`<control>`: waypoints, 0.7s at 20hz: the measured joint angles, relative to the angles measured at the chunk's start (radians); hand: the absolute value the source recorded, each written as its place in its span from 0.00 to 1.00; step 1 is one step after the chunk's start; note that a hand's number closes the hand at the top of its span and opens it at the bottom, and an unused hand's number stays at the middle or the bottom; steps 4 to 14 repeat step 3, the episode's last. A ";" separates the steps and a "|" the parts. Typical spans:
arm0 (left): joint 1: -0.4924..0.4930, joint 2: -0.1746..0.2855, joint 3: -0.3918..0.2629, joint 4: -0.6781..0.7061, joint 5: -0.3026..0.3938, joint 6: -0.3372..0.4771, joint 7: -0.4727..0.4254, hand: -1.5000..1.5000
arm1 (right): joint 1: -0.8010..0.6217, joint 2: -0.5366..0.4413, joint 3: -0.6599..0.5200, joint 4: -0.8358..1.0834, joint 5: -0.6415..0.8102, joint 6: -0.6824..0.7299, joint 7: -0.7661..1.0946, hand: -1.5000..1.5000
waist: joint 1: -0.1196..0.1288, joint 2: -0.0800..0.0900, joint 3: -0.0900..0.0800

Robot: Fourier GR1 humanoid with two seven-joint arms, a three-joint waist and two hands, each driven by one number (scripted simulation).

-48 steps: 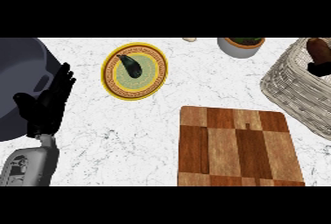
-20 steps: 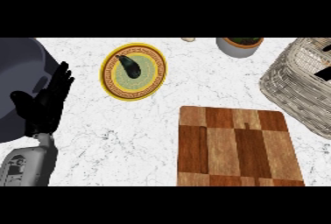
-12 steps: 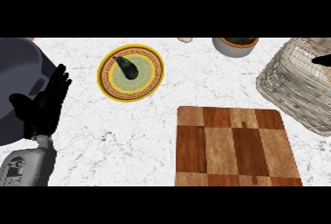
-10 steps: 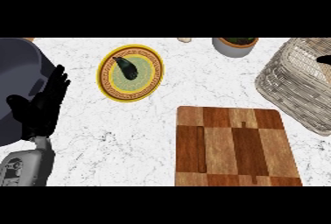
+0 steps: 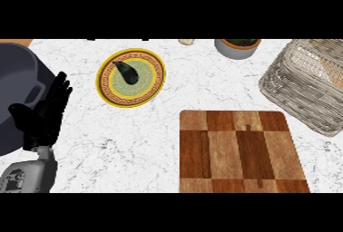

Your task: Pick the sweet potato from the cutting board and place it in the basket

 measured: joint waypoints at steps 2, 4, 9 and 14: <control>-0.002 0.000 0.002 -0.003 -0.001 0.004 0.007 0.50 | 0.053 -0.014 -0.026 -0.009 -0.036 0.038 -0.051 0.00 | -0.003 -0.001 0.000; -0.002 0.004 0.006 -0.004 0.004 -0.002 0.009 0.50 | 0.077 -0.016 -0.039 -0.014 -0.055 0.052 -0.073 0.00 | -0.003 -0.001 0.000; -0.002 0.004 0.006 -0.004 0.004 -0.002 0.009 0.50 | 0.077 -0.016 -0.039 -0.014 -0.055 0.052 -0.073 0.00 | -0.003 -0.001 0.000; -0.002 0.004 0.006 -0.004 0.004 -0.002 0.009 0.50 | 0.077 -0.016 -0.039 -0.014 -0.055 0.052 -0.073 0.00 | -0.003 -0.001 0.000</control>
